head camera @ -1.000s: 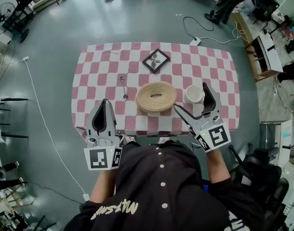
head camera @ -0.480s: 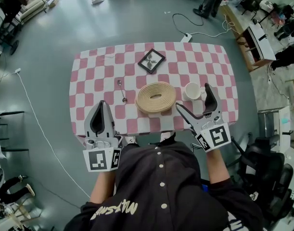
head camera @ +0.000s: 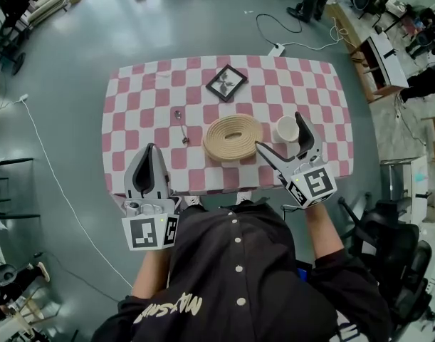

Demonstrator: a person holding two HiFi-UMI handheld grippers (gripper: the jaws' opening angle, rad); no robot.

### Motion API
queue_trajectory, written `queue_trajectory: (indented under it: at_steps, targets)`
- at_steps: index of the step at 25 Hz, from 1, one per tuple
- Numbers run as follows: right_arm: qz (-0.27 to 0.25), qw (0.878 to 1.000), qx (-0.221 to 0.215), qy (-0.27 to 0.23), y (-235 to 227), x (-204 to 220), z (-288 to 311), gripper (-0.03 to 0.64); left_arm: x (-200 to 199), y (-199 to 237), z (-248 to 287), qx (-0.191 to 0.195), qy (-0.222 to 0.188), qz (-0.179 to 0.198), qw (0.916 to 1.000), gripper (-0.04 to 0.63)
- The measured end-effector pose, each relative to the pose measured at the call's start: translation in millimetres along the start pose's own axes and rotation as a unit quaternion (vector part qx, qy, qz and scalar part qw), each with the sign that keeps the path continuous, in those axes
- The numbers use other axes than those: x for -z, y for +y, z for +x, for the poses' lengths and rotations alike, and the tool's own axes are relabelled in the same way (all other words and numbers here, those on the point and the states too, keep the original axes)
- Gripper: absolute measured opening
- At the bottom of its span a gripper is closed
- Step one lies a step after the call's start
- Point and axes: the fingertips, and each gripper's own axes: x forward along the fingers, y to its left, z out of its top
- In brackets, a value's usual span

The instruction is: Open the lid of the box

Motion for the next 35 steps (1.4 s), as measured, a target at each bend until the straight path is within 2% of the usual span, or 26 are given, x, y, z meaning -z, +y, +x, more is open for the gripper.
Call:
queue_trajectory:
  at_steps: [5,9,14,21,28,35]
  targets:
    - [-0.009,0.999,-0.028,0.035,10,32,15,0.508,2,-2,-4,0.002,0.005,-0.004,1.0000,-0.003]
    - [-0.032,0.993,-0.071,0.087,23,69,26,0.508,3,-5,-7,0.001,0.005,-0.006,1.0000,-0.003]
    - [-0.068,0.970,-0.160,0.173,49,118,38,0.508,6,-2,-9,-0.002,0.008,-0.010,0.9999,-0.003]
    - [-0.108,0.938,-0.219,0.244,69,172,46,0.508,6,-3,-11,-0.001,0.008,-0.011,0.9999,-0.003]
    - [-0.170,0.896,-0.273,0.306,90,213,52,0.508,8,-2,-13,-0.002,0.013,-0.013,0.9998,-0.003]
    - [-0.217,0.834,-0.343,0.375,108,249,49,0.486,7,4,-17,-0.011,0.015,-0.010,0.9998,-0.003]
